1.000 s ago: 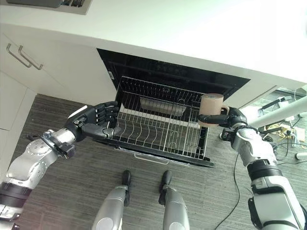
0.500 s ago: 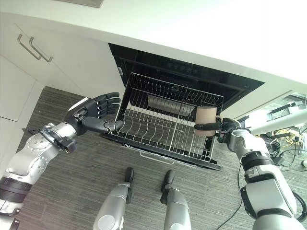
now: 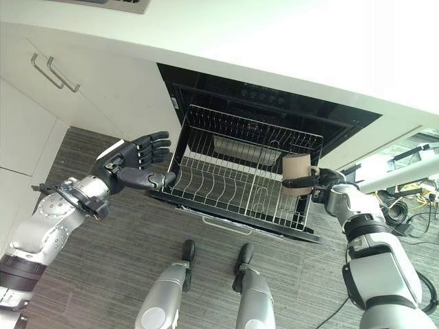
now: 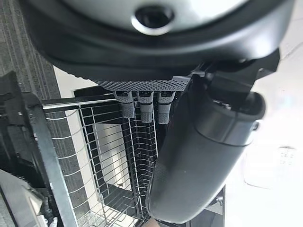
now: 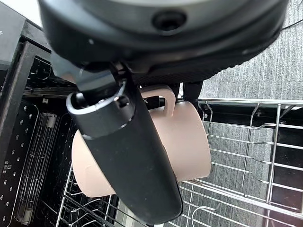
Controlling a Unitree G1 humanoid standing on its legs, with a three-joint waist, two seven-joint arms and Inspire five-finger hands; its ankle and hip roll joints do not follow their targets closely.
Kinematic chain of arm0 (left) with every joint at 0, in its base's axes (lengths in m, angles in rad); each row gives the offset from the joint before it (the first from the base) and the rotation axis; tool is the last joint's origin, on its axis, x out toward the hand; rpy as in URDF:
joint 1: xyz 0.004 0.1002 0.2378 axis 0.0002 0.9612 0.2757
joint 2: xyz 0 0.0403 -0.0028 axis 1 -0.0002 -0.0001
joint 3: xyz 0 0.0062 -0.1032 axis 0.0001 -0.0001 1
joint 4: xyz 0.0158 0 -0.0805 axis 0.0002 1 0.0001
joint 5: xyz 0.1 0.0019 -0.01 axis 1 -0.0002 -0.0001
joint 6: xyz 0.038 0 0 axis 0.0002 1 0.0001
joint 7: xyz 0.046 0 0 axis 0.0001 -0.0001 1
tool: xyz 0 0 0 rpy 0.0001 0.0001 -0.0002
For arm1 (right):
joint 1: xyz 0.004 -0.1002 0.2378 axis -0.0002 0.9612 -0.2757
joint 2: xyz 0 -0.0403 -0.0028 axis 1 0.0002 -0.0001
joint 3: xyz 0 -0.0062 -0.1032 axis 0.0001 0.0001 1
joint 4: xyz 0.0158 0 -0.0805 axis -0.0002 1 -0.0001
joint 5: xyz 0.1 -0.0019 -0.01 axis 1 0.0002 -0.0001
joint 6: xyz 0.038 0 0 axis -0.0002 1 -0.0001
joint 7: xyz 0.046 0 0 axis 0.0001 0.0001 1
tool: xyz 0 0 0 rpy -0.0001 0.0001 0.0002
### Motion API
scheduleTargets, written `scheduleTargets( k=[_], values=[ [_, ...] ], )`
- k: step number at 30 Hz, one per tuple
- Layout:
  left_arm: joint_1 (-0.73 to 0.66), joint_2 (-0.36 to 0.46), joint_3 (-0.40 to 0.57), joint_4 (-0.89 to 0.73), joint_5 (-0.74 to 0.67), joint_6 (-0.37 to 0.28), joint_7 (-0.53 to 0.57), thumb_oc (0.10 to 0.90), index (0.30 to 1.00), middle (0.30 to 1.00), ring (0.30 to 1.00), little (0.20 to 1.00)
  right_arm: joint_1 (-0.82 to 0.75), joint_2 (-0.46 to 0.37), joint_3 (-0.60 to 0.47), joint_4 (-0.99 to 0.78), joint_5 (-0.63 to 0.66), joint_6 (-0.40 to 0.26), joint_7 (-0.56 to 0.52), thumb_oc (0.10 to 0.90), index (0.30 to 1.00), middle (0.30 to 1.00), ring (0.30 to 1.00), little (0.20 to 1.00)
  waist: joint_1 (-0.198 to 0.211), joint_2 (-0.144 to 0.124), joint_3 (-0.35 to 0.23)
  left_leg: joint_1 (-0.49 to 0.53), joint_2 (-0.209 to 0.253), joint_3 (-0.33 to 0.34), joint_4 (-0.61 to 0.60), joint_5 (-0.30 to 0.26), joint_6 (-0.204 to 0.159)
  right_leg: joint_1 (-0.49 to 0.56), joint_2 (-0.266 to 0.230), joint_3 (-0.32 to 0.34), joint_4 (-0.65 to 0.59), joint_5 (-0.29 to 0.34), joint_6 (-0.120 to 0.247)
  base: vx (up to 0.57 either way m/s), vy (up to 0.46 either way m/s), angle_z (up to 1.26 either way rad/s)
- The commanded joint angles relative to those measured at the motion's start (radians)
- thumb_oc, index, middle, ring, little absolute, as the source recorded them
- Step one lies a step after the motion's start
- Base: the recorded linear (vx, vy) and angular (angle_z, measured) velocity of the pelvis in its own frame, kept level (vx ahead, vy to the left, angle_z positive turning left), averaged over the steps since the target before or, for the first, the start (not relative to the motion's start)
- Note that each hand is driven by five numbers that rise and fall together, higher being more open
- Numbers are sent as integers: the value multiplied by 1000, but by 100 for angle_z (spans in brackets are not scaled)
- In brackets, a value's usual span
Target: Place the dishes in the dishwasher.
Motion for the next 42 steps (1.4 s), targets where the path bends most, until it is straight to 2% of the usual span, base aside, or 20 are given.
scheduleTargets(
  k=[1, 5, 11, 18, 23, 26, 32, 34, 37, 38, 39, 40, 42],
  values=[
    [-13, 5, 37, -119, -78, -122, 11, 800, 900, 900, 900, 900, -61, -122, 21, -31, -69, -20, -84, 800, 900, 900, 900, 900, -20, 13, -65, 37, 58, 58, 44, -84, -44, 49, -25, 59, 20, -93, 90, 0, 0, 0],
    [2, 14, 46, -124, -87, -125, 16, 800, 900, 900, 900, 900, -60, -158, 8, -70, -123, -11, -134, 800, 900, 900, 900, 900, -29, 9, -64, 41, 61, 64, 44, -87, -42, 50, -20, 68, 20, -92, 91, 0, 0, 0],
    [29, 21, 71, -149, -90, -114, 26, 800, 900, 900, 900, 900, -4, -180, -18, -152, -163, 51, -114, 800, 900, 900, 900, 900, -43, 3, -67, 47, 65, 75, 44, -90, -39, 49, -14, 77, 20, -92, 91, 1, 1, -1],
    [53, 21, 94, -164, -89, -115, 30, 800, 900, 900, 900, 900, 47, -195, -58, -212, -176, 69, -129, 800, 900, 900, 900, 900, -53, -3, -67, 53, 71, 85, 44, -92, -38, 53, -9, 83, 20, -93, 89, 1, 1, -1],
    [69, 17, 112, -176, -85, -109, 45, 800, 900, 900, 900, 900, 100, -199, -90, -276, -181, 103, -94, 800, 900, 900, 900, 900, -62, -8, -70, 54, 73, 91, 44, -94, -36, 51, -6, 89, 20, -95, 91, 0, 10, -7],
    [85, 19, 129, -182, -89, -112, 44, 800, 900, 900, 900, 900, 143, -195, -109, -335, -161, 97, -50, 800, 900, 900, 900, 900, -66, -12, -71, 57, 75, 94, 44, -95, -35, 53, -5, 89, 20, -95, 91, -1, -1, -7],
    [110, 5, 153, -193, -69, -124, 49, 800, 900, 900, 900, 900, 220, -172, -142, -514, -206, 33, 36, 800, 900, 900, 900, 900, -79, -23, -75, 63, 79, 101, 44, -97, -33, 57, 1, 94, 20, -96, 92, 0, 0, 0],
    [127, 1, 166, -201, -68, -133, 49, 800, 900, 900, 900, 900, 256, -172, -169, -567, -213, 11, 26, 800, 900, 900, 900, 900, -84, -26, -78, 66, 80, 102, 44, -99, -32, 60, 4, 97, 20, -97, 92, 2, -1, -4],
    [129, 2, 165, -202, -68, -132, 50, 800, 900, 900, 900, 900, 264, -171, -174, -572, -214, 11, 26, 800, 900, 900, 900, 900, -83, -26, -79, 67, 80, 102, 44, -99, -32, 60, 4, 97, 20, -98, 92, 19, 0, -2],
    [156, -12, 190, -210, -72, -159, 57, 800, 900, 900, 900, 900, 305, -158, -224, -654, -186, -61, -4, 800, 900, 900, 900, 900, -96, -29, -82, 83, 80, 105, 44, -112, -30, 74, 10, 102, 20, -107, 94, 105, 16, 0],
    [186, -49, 213, -226, -76, -216, 75, 800, 900, 900, 900, 900, 377, -101, -284, -760, -204, -159, -59, 800, 900, 900, 900, 900, -108, -33, -92, 93, 79, 108, 44, -118, -26, 83, 14, 111, 20, -111, 94, 108, 23, -5],
    [205, -79, 231, -245, -84, -254, 87, 800, 900, 900, 900, 900, 438, -51, -328, -827, -227, -220, -73, 800, 900, 900, 900, 900, -111, -38, -104, 89, 77, 109, 44, -113, -22, 78, 14, 115, 20, -105, 93, 79, 29, -12],
    [226, -116, 251, -262, -82, -295, 97, 800, 900, 900, 900, 900, 492, 7, -359, -894, -241, -268, -86, 800, 900, 900, 900, 900, -116, -41, -115, 95, 76, 112, 44, -118, -19, 80, 16, 122, 20, -106, 94, 43, 18, -16]
  ],
)
